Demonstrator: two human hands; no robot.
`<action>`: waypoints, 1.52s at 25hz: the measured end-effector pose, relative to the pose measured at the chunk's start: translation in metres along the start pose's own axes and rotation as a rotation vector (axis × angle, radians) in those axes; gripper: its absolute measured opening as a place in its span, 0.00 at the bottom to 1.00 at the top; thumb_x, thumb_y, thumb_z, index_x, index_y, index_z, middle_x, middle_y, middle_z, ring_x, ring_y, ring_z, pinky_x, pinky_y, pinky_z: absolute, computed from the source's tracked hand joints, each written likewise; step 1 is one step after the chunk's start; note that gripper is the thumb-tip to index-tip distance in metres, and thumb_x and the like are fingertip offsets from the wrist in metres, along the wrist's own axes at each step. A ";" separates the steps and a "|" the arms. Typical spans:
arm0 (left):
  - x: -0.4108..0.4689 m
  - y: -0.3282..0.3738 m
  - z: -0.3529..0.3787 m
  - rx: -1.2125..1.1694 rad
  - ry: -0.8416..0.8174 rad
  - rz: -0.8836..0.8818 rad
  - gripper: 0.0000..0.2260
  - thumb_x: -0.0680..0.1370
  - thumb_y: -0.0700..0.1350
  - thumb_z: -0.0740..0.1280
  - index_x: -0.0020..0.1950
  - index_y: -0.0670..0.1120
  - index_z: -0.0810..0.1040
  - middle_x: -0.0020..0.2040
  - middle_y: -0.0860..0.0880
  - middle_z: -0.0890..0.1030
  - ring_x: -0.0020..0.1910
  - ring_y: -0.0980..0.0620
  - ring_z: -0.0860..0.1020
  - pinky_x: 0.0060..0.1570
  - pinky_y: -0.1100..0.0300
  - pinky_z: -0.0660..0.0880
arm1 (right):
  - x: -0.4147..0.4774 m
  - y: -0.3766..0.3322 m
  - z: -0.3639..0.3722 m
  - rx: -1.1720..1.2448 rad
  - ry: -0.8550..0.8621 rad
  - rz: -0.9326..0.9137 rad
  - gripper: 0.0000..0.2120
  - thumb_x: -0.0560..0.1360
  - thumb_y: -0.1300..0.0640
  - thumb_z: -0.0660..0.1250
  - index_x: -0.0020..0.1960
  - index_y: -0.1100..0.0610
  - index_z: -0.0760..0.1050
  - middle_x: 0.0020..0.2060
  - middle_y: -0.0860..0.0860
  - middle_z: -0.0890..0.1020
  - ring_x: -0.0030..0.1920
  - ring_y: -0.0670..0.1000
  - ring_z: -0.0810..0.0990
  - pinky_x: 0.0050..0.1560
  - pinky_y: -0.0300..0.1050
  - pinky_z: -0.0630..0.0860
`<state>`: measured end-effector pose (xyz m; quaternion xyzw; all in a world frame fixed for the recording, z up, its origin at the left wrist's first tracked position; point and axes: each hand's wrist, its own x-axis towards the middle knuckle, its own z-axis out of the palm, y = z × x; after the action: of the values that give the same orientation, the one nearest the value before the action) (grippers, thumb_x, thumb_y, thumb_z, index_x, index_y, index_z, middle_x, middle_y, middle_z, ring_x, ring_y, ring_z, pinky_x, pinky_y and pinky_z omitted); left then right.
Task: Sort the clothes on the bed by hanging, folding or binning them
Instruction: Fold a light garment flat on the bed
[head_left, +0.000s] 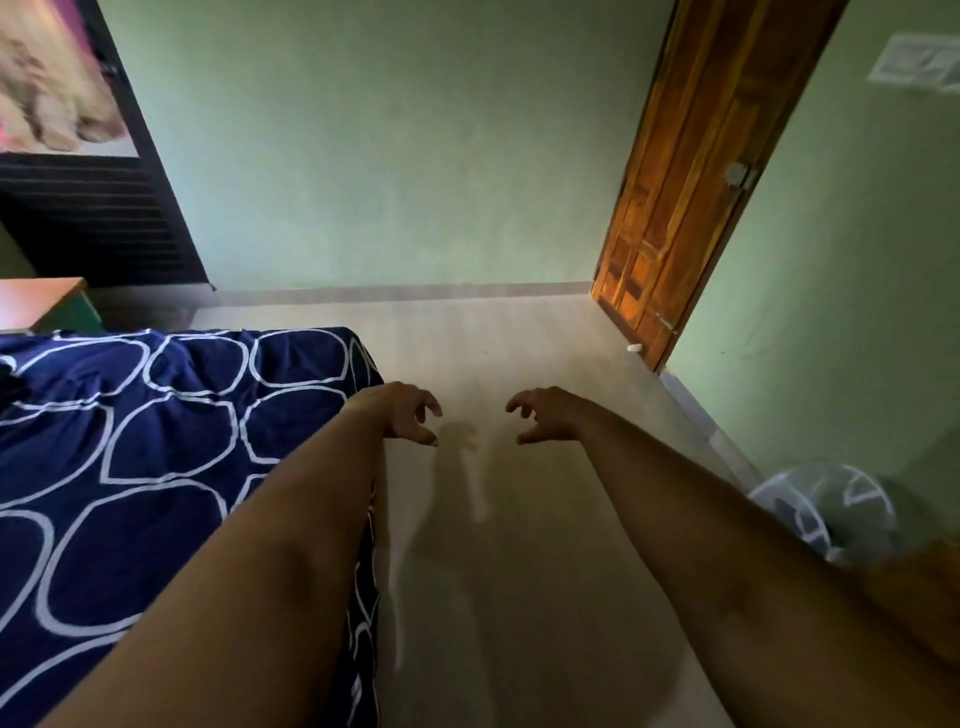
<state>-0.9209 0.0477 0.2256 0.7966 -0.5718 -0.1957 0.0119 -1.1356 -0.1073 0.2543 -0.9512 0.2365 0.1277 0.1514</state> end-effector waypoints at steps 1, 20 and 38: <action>0.011 -0.008 -0.006 0.000 -0.001 -0.002 0.29 0.69 0.62 0.72 0.67 0.56 0.72 0.57 0.55 0.79 0.55 0.53 0.77 0.58 0.54 0.74 | 0.016 0.004 -0.006 -0.001 -0.010 0.000 0.28 0.73 0.51 0.72 0.70 0.52 0.67 0.63 0.54 0.75 0.59 0.54 0.76 0.56 0.46 0.72; 0.351 -0.131 -0.216 0.001 0.237 -0.158 0.25 0.70 0.61 0.72 0.65 0.60 0.72 0.55 0.57 0.76 0.55 0.54 0.77 0.58 0.53 0.74 | 0.384 0.181 -0.257 -0.153 0.166 -0.031 0.25 0.74 0.49 0.69 0.69 0.49 0.68 0.61 0.50 0.76 0.59 0.54 0.75 0.53 0.47 0.71; 0.619 -0.399 -0.410 -0.061 0.135 -0.326 0.25 0.71 0.60 0.71 0.66 0.56 0.72 0.60 0.54 0.78 0.60 0.53 0.74 0.61 0.57 0.70 | 0.810 0.137 -0.415 -0.198 0.035 -0.130 0.23 0.74 0.49 0.70 0.67 0.51 0.71 0.60 0.51 0.76 0.58 0.51 0.73 0.53 0.43 0.70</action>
<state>-0.2587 -0.4654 0.3219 0.8894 -0.4267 -0.1584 0.0426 -0.4381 -0.7007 0.3511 -0.9769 0.1634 0.1237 0.0605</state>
